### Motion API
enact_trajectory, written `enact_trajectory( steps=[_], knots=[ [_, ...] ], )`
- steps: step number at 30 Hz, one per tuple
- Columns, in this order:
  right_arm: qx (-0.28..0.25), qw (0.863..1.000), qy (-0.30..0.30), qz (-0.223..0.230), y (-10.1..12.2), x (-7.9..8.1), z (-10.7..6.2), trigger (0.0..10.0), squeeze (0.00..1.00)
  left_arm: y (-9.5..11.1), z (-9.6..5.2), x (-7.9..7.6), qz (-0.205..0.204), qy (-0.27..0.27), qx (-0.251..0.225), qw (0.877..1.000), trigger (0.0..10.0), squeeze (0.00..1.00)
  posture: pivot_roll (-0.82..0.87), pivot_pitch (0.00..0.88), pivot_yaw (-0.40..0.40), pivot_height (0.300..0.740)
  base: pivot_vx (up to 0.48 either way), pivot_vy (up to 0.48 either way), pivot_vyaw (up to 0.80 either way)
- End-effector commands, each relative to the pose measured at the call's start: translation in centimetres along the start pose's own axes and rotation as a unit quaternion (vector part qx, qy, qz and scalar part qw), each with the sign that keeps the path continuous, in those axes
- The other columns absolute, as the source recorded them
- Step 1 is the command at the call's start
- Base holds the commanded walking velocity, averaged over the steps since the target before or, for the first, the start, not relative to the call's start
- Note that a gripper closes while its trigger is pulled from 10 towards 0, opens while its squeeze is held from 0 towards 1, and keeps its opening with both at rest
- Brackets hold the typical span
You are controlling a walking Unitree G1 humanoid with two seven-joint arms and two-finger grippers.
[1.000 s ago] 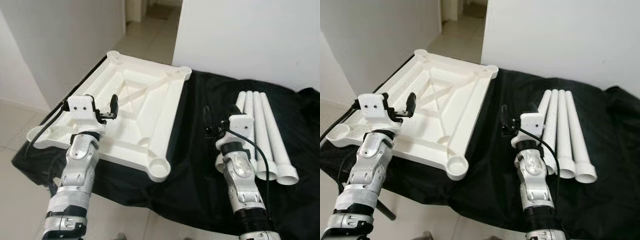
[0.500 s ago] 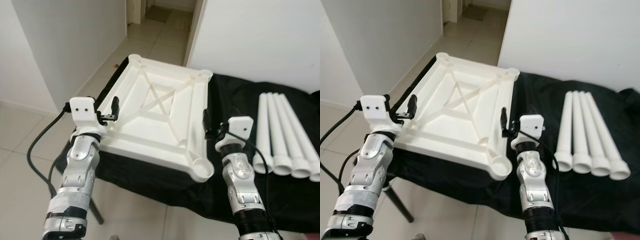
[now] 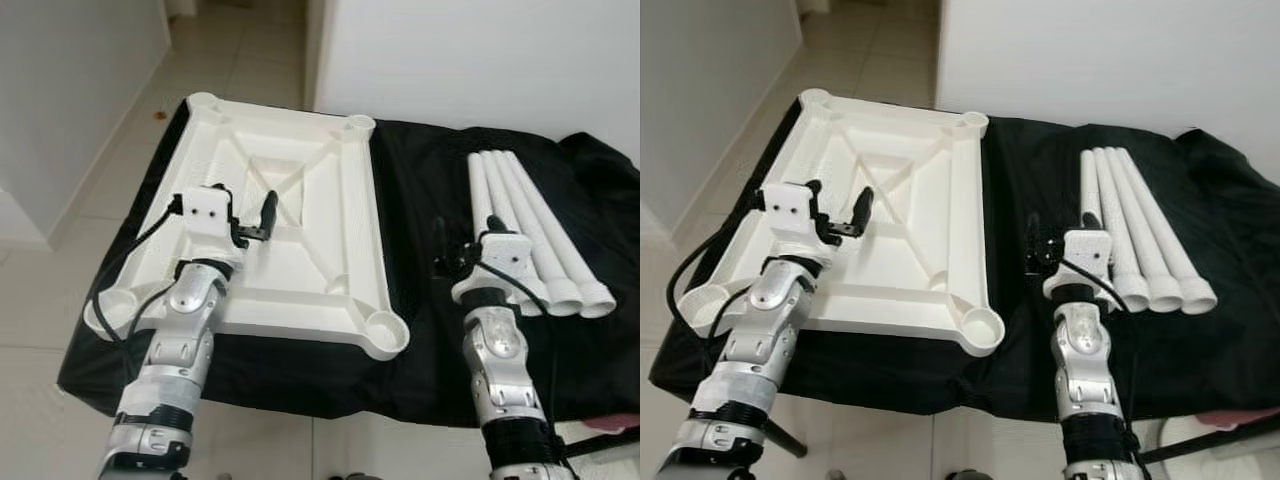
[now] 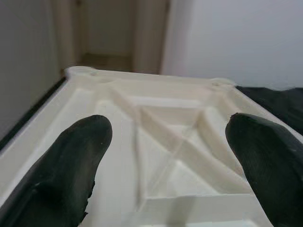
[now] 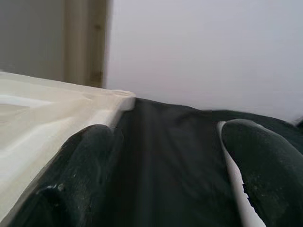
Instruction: Building children table
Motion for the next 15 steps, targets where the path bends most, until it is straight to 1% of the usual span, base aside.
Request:
enact_trajectory(
  steps=[1,2,3,6,15],
  knots=[
    [0.002,1.000,-0.007,-0.005,-0.06,-0.56,0.00,10.0,0.00,-0.20,0.15,-0.77,0.000,-0.017,0.001,1.000,10.0,0.00,-0.03,0.000,-0.057,0.740,0.000,0.000,0.00],
    [0.002,1.000,-0.007,-0.005,-0.06,-0.56,0.00,10.0,0.00,-0.20,0.15,-0.77,0.000,-0.017,0.001,1.000,10.0,0.00,-0.03,0.000,-0.057,0.740,0.000,0.000,0.00],
    [0.002,1.000,-0.008,-0.006,-0.01,-0.64,0.07,10.0,0.00,-0.12,0.17,-0.70,-0.005,-0.015,-0.001,1.000,10.0,0.00,-0.03,0.000,-0.057,0.740,0.000,-0.360,0.00],
    [0.001,1.000,-0.009,-0.007,0.03,-0.75,0.15,10.0,0.00,-0.07,0.19,-0.54,-0.017,-0.008,-0.003,1.000,10.0,0.00,-0.03,0.000,-0.056,0.740,0.000,-0.480,0.00],
    [0.001,1.000,-0.008,-0.009,0.07,-0.75,0.25,10.0,0.00,0.14,0.31,-0.34,-0.010,-0.002,-0.007,1.000,10.0,0.00,-0.03,0.000,-0.061,0.740,0.000,-0.465,0.00]
  ],
)
Point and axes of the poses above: a point about 5 cm out from each wrist's last joint towards the gripper, its own z axis pointing out of the wrist towards the gripper, its own y axis along the axis of the wrist's last joint, x = y × z, the point moved 6 cm from there along z, pointing out of the wrist towards the gripper, and after that the axes turned 8 degrees about -z, right-handed, at the moved point
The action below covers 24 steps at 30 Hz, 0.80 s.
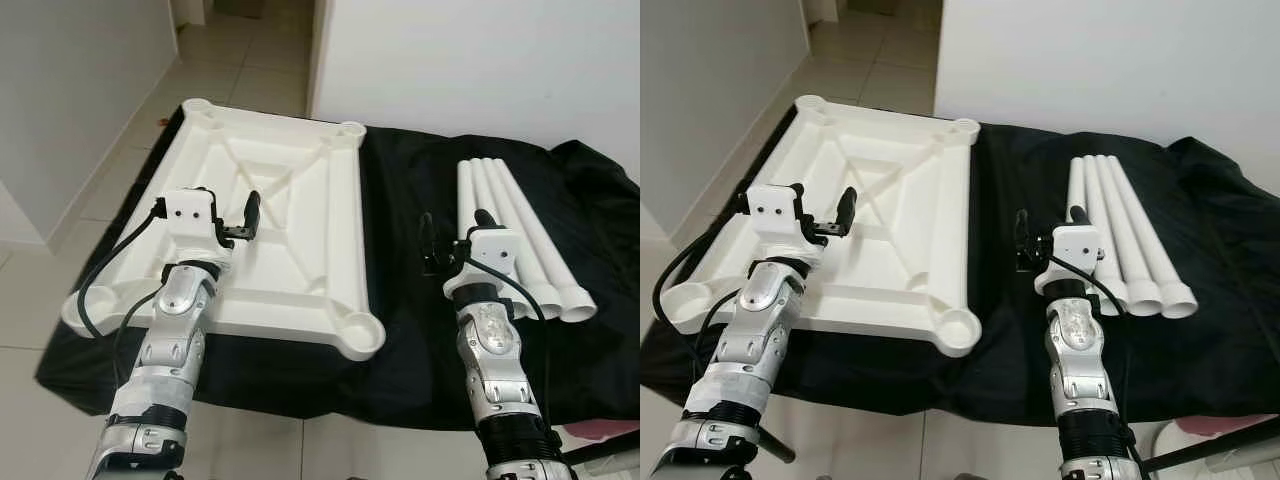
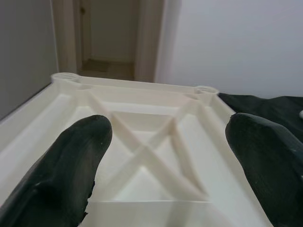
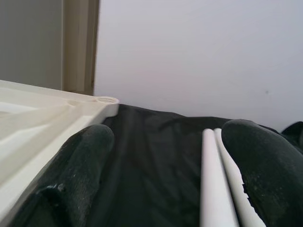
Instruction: Building children table
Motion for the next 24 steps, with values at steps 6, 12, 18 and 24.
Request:
enact_trajectory(
  steps=[6,12,18,24],
  knots=[
    [0.003,1.000,-0.006,-0.004,-0.1,-0.5,0.2,10.0,0.00,0.1,0.4,0.0,-0.005,0.003,-0.001,1.000,10.0,0.00,-0.03,0.000,-0.059,0.740,0.000,-0.203,0.00],
    [0.012,1.000,-0.007,0.003,-0.3,-0.5,0.1,10.0,0.00,0.3,0.6,0.7,-0.006,0.022,-0.001,1.000,10.0,0.00,-0.03,0.000,-0.053,0.740,0.000,0.000,0.00],
    [0.020,1.000,-0.001,0.018,-0.5,0.0,-0.1,10.0,0.00,0.5,0.4,1.0,0.002,0.024,-0.006,1.000,10.0,0.00,-0.03,0.000,-0.054,0.740,0.000,0.000,0.00],
    [0.025,0.999,-0.005,0.023,-0.7,0.0,-0.1,10.0,0.00,0.3,0.1,0.9,-0.001,0.023,-0.002,1.000,10.0,0.00,-0.02,0.000,-0.054,0.740,0.000,0.000,0.00]
  ],
)
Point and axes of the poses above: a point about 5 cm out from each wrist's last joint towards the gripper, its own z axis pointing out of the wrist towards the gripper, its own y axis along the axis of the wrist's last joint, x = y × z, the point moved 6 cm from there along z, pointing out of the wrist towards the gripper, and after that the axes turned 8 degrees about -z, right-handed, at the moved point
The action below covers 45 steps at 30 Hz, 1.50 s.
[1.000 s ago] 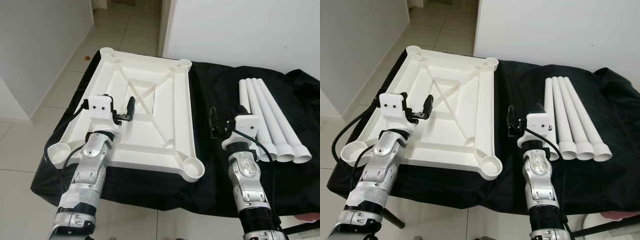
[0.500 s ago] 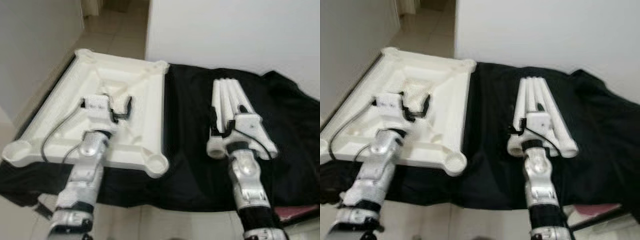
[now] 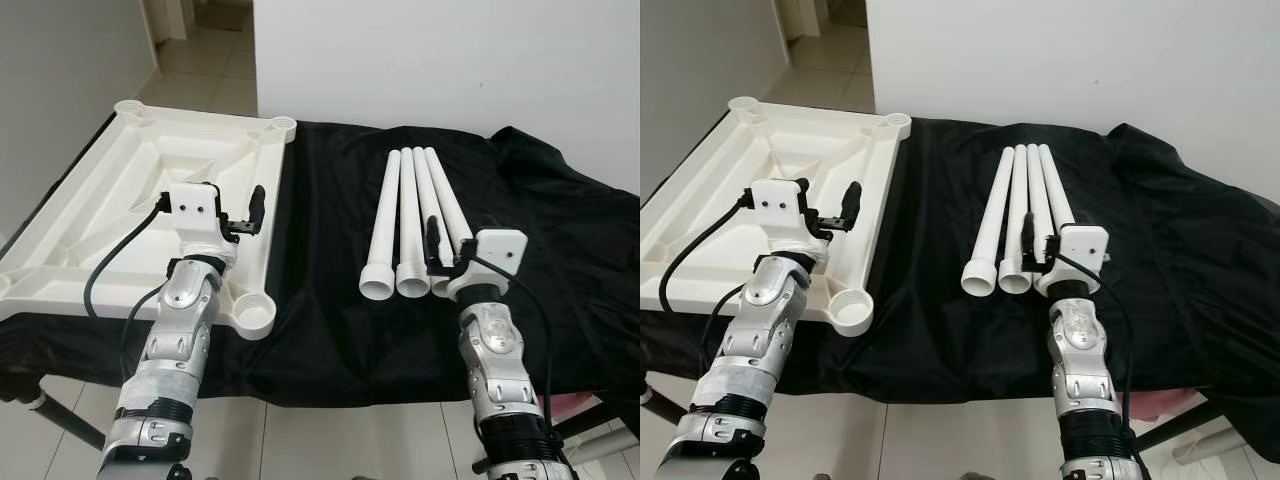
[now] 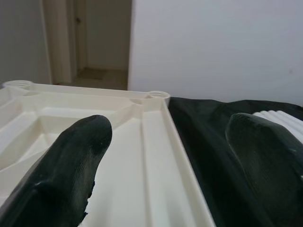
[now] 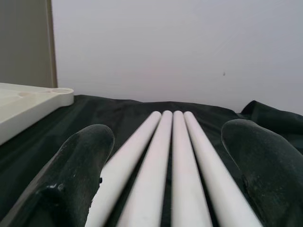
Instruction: Building children table
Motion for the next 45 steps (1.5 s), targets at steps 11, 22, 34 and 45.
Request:
enact_trajectory(
  steps=[11,22,34,45],
  knots=[
    [0.035,0.999,-0.013,0.038,-1.0,-0.1,-0.1,10.0,0.00,-0.6,-0.6,-2.3,-0.006,-0.065,0.028,0.997,10.0,0.00,-0.02,0.000,-0.049,0.740,0.000,0.000,0.00],
    [0.096,0.990,-0.011,0.106,-3.3,1.7,-0.4,9.2,0.00,-0.4,-1.0,-4.7,-0.006,-0.122,0.037,0.992,10.0,0.00,0.00,0.000,-0.045,0.740,0.000,0.000,0.00],
    [0.164,0.979,-0.026,0.118,-6.3,0.9,-0.9,10.0,0.00,-0.5,-1.1,-5.1,-0.007,-0.126,0.046,0.991,10.0,0.00,0.00,0.000,-0.043,0.740,0.000,0.000,0.00],
    [0.218,0.968,-0.006,0.123,-8.5,2.0,-1.5,10.0,0.00,-0.5,-1.0,-5.2,-0.008,-0.122,0.048,0.991,10.0,0.00,-0.01,0.000,-0.041,0.740,0.000,0.000,0.00]
  ],
)
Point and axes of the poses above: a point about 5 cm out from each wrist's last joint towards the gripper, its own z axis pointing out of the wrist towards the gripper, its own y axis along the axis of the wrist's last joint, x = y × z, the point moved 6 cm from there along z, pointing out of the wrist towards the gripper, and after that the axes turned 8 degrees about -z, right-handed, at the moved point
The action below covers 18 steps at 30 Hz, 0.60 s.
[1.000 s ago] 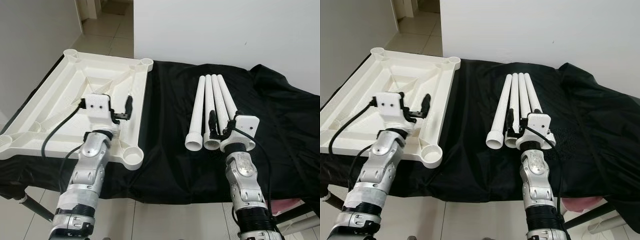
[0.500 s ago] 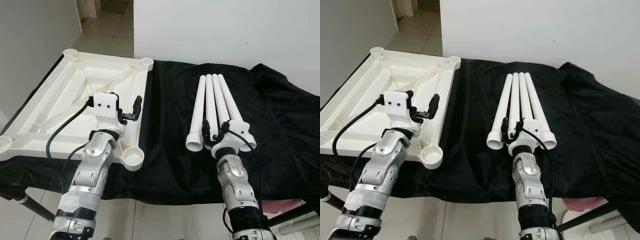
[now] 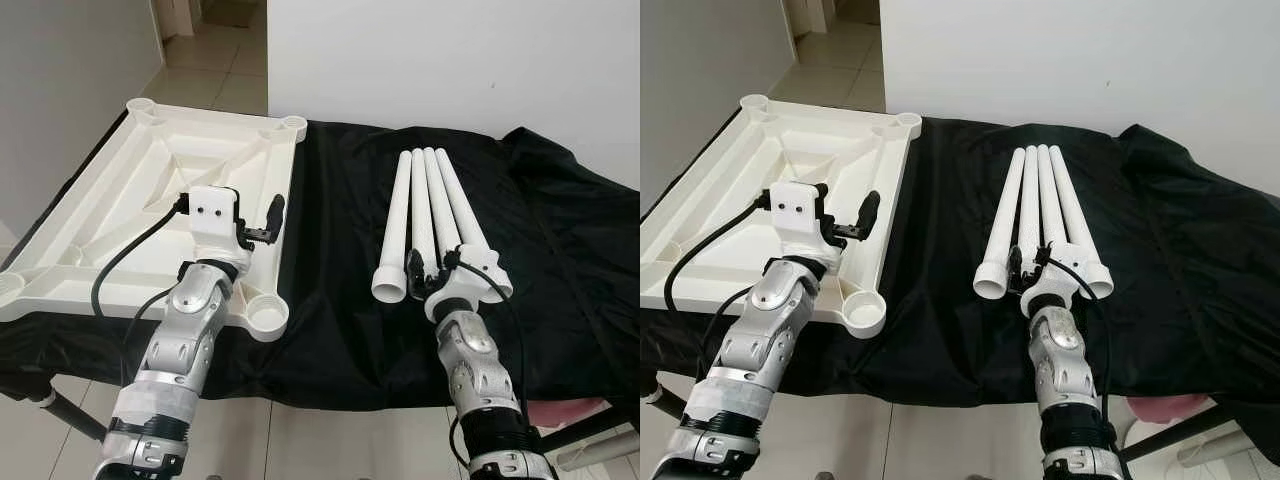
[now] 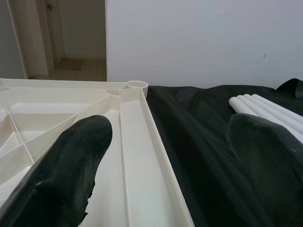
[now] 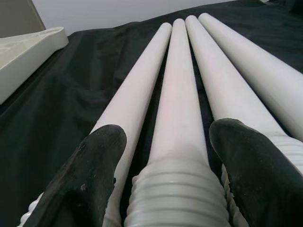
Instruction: Building children table
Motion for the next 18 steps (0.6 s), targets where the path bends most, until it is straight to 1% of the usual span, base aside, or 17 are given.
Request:
enact_trajectory(
  steps=[1,4,6,8,14,18],
  knots=[
    [0.050,0.999,0.004,0.000,-2.4,-0.1,-0.2,10.0,0.00,-0.3,-0.1,-1.6,-0.001,-0.059,0.012,0.998,10.0,0.00,-0.01,0.000,-0.042,0.740,0.000,0.000,0.00],
    [0.055,0.998,0.011,-0.004,-2.5,0.2,0.0,10.0,0.00,-0.3,0.0,-1.6,0.000,-0.058,0.013,0.998,10.0,0.00,-0.01,0.000,-0.043,0.740,0.000,0.000,0.00],
    [0.072,0.997,0.009,-0.004,-3.0,0.2,0.1,10.0,0.00,-0.3,0.0,-1.6,0.000,-0.056,0.013,0.998,10.0,0.00,0.00,0.000,-0.043,0.740,0.000,0.000,0.00],
    [0.081,0.997,0.011,-0.017,-3.4,0.2,0.2,10.0,0.00,-0.2,-0.1,-1.5,-0.001,-0.054,0.012,0.998,10.0,0.00,0.00,0.000,-0.044,0.740,0.000,0.000,0.00],
    [0.097,0.995,-0.003,-0.011,-4.1,-0.1,0.0,10.0,0.00,-0.2,-0.1,-1.4,0.000,-0.049,0.011,0.999,10.0,0.00,0.00,0.000,-0.046,0.740,0.000,0.000,0.00],
    [0.095,0.995,-0.009,-0.006,-4.2,-0.2,0.1,10.0,0.00,-0.2,-0.1,-1.3,0.001,-0.046,0.011,0.999,10.0,0.00,0.00,0.000,-0.039,0.740,0.000,0.000,0.00]
  ],
)
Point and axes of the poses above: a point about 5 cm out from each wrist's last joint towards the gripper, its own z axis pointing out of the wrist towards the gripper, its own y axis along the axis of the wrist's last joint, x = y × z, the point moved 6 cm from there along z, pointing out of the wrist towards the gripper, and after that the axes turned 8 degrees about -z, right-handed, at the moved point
